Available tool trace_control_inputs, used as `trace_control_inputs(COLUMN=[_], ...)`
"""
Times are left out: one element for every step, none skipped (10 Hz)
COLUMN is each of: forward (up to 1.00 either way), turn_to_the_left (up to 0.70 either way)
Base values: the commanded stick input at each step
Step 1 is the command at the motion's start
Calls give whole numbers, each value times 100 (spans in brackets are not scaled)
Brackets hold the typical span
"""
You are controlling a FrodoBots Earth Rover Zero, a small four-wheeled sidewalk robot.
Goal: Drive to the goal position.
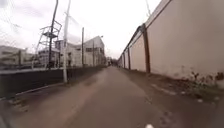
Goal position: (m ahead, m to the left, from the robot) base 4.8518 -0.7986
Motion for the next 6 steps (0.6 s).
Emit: trace_control_inputs(forward=[70, 70, 70, 70, 70, 70], turn_to_the_left=[-27, -21, -15, -9, -3, 0])
